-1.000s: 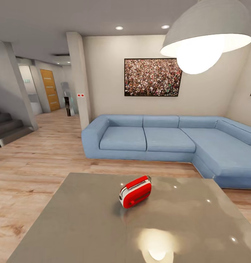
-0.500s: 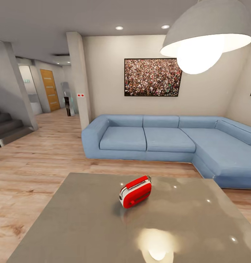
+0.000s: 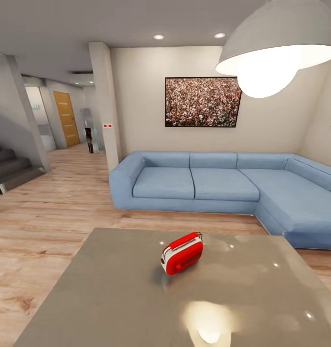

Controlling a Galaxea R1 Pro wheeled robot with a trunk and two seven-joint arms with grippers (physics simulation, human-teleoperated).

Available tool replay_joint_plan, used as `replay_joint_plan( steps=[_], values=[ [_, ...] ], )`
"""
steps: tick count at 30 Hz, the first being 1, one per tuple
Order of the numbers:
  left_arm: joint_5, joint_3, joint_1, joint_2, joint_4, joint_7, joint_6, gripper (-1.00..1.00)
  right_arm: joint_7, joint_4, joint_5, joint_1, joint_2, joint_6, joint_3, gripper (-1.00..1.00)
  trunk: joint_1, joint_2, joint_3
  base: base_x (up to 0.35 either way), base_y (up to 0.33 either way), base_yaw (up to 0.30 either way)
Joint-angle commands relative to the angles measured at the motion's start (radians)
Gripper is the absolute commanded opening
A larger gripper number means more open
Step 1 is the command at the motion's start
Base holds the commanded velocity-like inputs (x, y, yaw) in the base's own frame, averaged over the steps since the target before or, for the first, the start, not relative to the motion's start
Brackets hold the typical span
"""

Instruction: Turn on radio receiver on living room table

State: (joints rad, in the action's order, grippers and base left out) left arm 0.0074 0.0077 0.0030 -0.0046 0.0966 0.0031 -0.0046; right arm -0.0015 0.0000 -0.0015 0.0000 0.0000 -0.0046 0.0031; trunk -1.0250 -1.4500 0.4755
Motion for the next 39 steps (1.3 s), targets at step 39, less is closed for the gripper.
replay_joint_plan(
  steps=[39],
  values=[
    [0.000, 0.000, 0.000, 0.000, 0.000, 0.000, 0.000, 1.00, 0.000, 0.000, 0.000, 0.000, -0.001, 0.000, -0.001, 1.00, 0.000, 0.000, 0.000, 0.000, 0.001, 0.000]
  ],
)
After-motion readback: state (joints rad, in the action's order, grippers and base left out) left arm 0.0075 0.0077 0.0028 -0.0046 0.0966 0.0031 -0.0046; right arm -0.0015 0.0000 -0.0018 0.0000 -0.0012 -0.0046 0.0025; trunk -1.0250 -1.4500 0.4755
